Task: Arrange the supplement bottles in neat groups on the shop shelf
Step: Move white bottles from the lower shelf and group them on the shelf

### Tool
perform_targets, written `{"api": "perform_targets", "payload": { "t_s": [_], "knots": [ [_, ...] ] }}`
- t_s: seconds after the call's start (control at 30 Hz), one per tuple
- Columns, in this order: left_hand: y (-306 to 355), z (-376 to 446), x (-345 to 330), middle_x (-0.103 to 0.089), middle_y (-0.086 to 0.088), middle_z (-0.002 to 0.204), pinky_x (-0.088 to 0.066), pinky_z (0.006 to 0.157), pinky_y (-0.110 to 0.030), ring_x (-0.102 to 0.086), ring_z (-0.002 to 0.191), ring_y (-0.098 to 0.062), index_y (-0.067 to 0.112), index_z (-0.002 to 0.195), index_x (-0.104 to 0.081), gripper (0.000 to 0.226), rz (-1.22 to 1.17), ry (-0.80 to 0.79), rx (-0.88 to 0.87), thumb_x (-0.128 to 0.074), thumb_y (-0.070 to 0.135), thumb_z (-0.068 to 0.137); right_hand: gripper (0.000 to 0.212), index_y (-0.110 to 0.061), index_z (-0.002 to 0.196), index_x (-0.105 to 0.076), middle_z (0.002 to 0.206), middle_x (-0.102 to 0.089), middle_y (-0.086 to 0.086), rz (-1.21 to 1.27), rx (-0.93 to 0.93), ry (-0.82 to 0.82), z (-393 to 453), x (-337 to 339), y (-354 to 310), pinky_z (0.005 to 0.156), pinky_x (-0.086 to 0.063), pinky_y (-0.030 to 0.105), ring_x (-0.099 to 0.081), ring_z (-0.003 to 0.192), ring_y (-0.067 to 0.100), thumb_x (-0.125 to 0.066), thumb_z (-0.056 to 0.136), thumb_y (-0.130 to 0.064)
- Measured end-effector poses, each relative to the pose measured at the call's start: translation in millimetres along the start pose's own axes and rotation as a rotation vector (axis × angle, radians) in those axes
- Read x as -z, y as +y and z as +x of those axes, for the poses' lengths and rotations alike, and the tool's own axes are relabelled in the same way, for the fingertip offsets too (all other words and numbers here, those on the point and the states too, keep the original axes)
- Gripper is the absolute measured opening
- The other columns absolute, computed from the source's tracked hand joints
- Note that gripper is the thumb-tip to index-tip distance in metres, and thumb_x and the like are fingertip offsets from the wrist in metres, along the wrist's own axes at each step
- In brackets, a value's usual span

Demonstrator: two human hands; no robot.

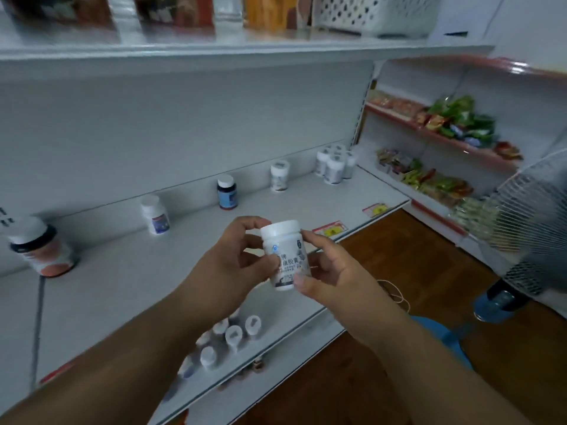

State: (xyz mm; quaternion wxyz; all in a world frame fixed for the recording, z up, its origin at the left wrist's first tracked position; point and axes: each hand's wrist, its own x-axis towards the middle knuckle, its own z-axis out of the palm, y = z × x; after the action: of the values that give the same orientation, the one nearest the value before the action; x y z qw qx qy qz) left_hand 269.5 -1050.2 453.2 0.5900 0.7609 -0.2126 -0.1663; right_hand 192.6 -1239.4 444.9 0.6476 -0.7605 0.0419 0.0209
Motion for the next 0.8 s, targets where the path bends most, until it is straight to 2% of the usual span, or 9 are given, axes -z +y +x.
{"api": "perform_targets", "payload": {
  "t_s": [0.07,0.23,0.43,0.6,0.7,0.8],
  "knots": [
    [4.1,33.0,-9.5,-0.069,0.009,0.108,-0.059,0.08,-0.031,-0.073,0.087,-0.01,0.041,0.114,-0.051,0.034,0.049,-0.018,-0.025,-0.066,0.019,0.093,0.064,-0.048,0.135,-0.045,0.12,-0.069,-0.007,-0.031,0.001,0.021,18.6,23.1,2.7,0.1,-0.051,0.04,-0.064,0.114,0.013,-0.073,0.087,-0.017],
    [11.5,121.8,-35.7,-0.068,0.014,0.109,-0.058,0.084,-0.034,-0.07,0.091,-0.006,0.048,0.117,-0.051,0.027,0.178,-0.096,-0.079,-0.059,0.033,0.096,0.064,-0.042,0.137,-0.045,0.119,-0.069,-0.011,-0.099,-0.023,0.121,57.8,84.0,2.2,0.098,-0.053,0.04,-0.065,0.111,0.009,-0.074,0.087,-0.015],
    [19.6,220.6,-87.6,-0.065,0.018,0.111,-0.053,0.074,-0.018,-0.066,0.087,0.001,0.045,0.118,-0.052,0.028,0.278,-0.087,-0.107,-0.062,0.034,0.094,0.061,-0.044,0.13,-0.045,0.119,-0.067,-0.013,-0.214,-0.049,0.215,118.2,164.4,24.4,0.093,-0.056,0.036,-0.067,0.106,0.006,-0.077,0.084,-0.02],
    [-5.3,291.3,-142.5,-0.061,0.018,0.114,-0.045,0.07,-0.011,-0.066,0.086,0.0,0.05,0.112,-0.048,0.036,0.321,-0.003,-0.093,-0.069,0.03,0.091,0.05,-0.036,0.127,-0.044,0.116,-0.057,-0.023,-0.434,0.013,0.204,184.8,228.2,70.5,0.086,-0.052,0.018,-0.061,0.106,0.003,-0.073,0.087,-0.029],
    [-25.6,331.2,-171.4,-0.061,0.015,0.114,-0.042,0.066,-0.008,-0.064,0.085,0.0,0.047,0.112,-0.05,0.036,0.357,0.095,-0.026,-0.071,0.028,0.089,0.05,-0.028,0.128,-0.048,0.115,-0.058,-0.012,-0.595,0.006,0.171,233.9,264.4,94.8,0.088,-0.05,0.022,-0.059,0.101,0.007,-0.074,0.085,-0.034],
    [-38.0,362.3,-192.3,-0.062,0.012,0.114,-0.046,0.069,-0.013,-0.063,0.086,0.0,0.045,0.112,-0.051,0.036,0.379,0.214,0.034,-0.071,0.027,0.089,0.049,-0.026,0.127,-0.05,0.115,-0.062,-0.009,-0.612,0.001,0.107,271.6,290.6,111.1,0.087,-0.049,0.023,-0.059,0.099,0.009,-0.073,0.085,-0.036]
  ]
}}
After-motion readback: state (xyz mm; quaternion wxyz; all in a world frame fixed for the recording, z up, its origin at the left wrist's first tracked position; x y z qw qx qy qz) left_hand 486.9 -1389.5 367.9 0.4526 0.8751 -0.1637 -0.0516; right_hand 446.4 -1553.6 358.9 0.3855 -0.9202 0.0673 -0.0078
